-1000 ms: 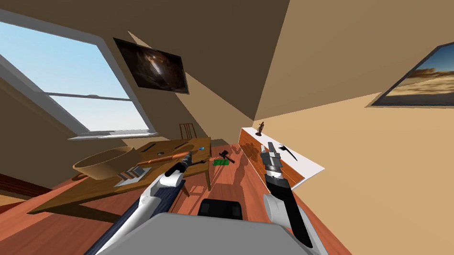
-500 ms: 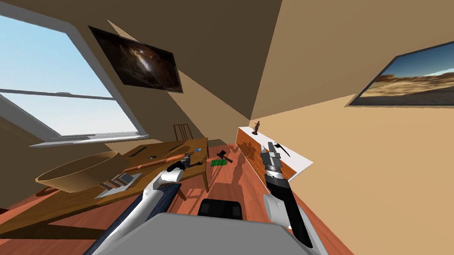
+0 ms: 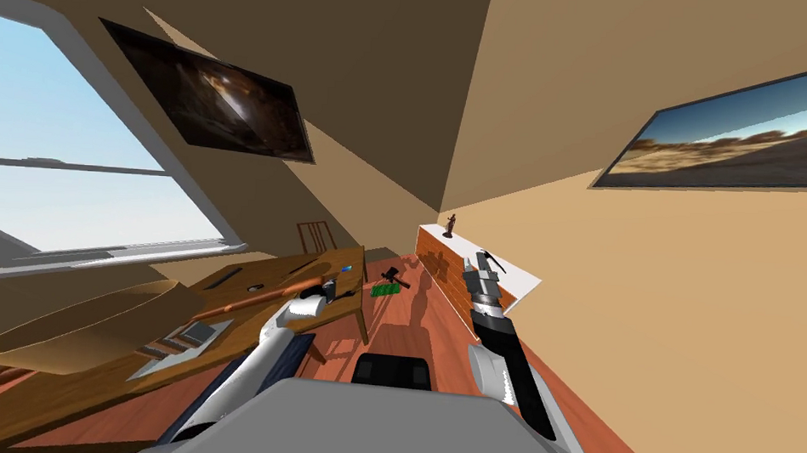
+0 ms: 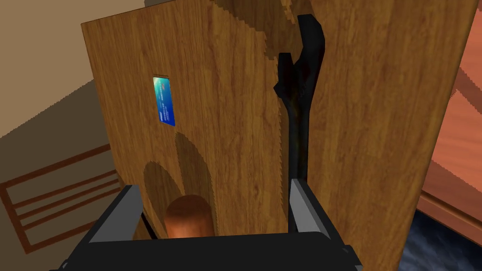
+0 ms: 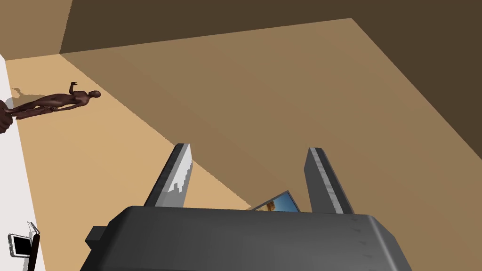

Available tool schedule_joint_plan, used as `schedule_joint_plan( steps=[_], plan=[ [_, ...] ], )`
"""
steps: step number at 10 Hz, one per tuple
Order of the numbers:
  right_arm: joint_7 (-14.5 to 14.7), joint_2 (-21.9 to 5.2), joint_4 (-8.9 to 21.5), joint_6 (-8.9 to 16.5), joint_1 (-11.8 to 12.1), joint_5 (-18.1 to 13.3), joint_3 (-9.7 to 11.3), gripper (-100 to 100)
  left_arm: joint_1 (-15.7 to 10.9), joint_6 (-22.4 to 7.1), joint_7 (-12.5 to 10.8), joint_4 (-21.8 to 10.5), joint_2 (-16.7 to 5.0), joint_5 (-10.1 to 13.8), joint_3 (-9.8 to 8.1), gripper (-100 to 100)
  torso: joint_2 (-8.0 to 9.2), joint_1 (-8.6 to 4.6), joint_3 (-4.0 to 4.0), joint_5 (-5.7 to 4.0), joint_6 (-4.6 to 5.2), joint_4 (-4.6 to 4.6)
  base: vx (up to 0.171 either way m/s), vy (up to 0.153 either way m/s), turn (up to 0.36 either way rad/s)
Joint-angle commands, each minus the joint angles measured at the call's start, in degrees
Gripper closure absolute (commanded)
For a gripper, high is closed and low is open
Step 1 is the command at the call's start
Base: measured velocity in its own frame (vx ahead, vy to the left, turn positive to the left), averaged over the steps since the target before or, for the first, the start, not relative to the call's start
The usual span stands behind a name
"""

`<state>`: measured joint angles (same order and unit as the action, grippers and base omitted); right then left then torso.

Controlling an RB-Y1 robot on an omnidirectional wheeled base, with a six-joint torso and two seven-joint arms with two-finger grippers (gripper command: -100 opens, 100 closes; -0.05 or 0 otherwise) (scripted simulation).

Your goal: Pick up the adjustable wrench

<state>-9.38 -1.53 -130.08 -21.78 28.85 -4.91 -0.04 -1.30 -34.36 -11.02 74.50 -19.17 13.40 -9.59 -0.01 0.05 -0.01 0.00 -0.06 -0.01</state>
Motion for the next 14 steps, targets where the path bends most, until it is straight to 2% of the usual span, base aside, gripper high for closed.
schedule_joint_plan(
  steps=[1,2,3,4,5,6,7,8,9,10,11,12,13,14],
  plan=[
    [0.0,0.0,0.0,0.0,0.0,0.0,0.0,0,-2.3,-2.9,-0.3,-2.9,-0.6,0.6,-0.94,-100,0.00,0.00,0.00,0.00,0.00,0.00,0.012,0.010,-0.157],
    [0.0,0.0,0.0,0.0,0.0,0.0,0.0,0,-2.3,-3.3,-0.3,-4.3,-0.6,0.6,-0.94,-100,-0.01,0.00,0.00,-0.01,0.04,0.01,0.011,0.013,-0.075],
    [0.0,0.0,0.0,0.0,0.0,0.0,0.0,0,-4.2,-5.5,-0.5,-6.1,-1.0,1.0,-1.74,-100,0.00,0.00,0.00,0.00,-0.01,0.00,0.010,0.012,-0.128],
    [0.0,0.0,0.0,0.0,0.0,0.0,0.0,0,-4.2,-5.9,-0.5,-7.5,-1.0,1.0,-1.74,-100,-0.01,0.00,0.00,-0.01,0.03,0.01,0.011,0.014,-0.074],
    [0.0,0.0,0.0,0.0,0.0,0.0,0.0,0,-6.1,-8.0,-0.7,-9.4,-1.4,1.4,-2.52,-100,0.00,0.01,0.00,0.00,-0.01,0.00,0.011,0.020,-0.130],
    [0.0,0.0,0.0,0.0,0.0,0.0,0.0,0,-6.1,-8.3,-0.7,-10.7,-1.4,1.4,-2.52,-100,-0.01,0.03,0.00,0.00,0.03,0.01,0.011,0.021,-0.086],
    [0.0,0.0,0.0,0.0,0.0,0.0,0.0,0,-7.9,-10.4,-0.8,-12.9,-1.8,1.6,-3.28,-100,0.00,0.03,0.00,0.01,-0.01,0.00,0.016,0.019,-0.147],
    [0.0,0.0,0.0,0.0,0.0,0.0,0.0,0,-7.9,-10.7,-0.8,-13.8,-1.8,1.6,-3.28,-100,-0.02,0.03,-0.01,0.00,0.02,0.00,0.014,0.022,-0.064],
    [0.0,0.0,0.0,0.0,0.0,0.0,0.0,0,-9.7,-12.9,-0.9,-16.3,-2.2,1.8,-4.02,-100,-0.01,0.03,-0.01,0.01,-0.02,0.00,0.007,0.025,-0.120],
    [0.0,0.0,0.0,0.0,0.0,0.0,0.0,0,-9.7,-12.9,-0.9,-16.9,-2.2,1.8,-4.02,-100,0.00,0.05,0.00,0.01,0.01,0.01,0.006,0.026,-0.064],
    [0.0,0.0,0.0,0.0,0.0,0.0,0.0,0,-11.4,-15.0,-1.0,-18.7,-2.5,2.0,-4.73,-100,0.02,0.05,0.01,0.01,-0.02,0.01,0.012,0.030,-0.113],
    [0.0,0.0,0.0,0.0,0.0,0.0,0.0,0,-11.4,-15.0,-1.0,-19.9,-2.5,2.0,-4.73,-100,-0.01,0.06,0.00,0.01,0.01,0.01,0.010,0.029,-0.073],
    [0.0,0.0,0.0,0.0,0.0,0.0,0.0,0,-13.0,-17.0,-1.1,-22.5,-2.8,2.0,-5.42,-100,0.00,0.06,0.00,0.01,-0.02,0.00,0.005,0.028,-0.111],
    [0.0,0.0,0.0,0.0,0.0,0.0,0.0,0,-13.0,-17.0,-1.1,-22.8,-2.8,2.0,-5.42,-100,0.02,0.06,0.01,0.01,0.00,0.01,0.007,0.027,-0.064]
  ],
)
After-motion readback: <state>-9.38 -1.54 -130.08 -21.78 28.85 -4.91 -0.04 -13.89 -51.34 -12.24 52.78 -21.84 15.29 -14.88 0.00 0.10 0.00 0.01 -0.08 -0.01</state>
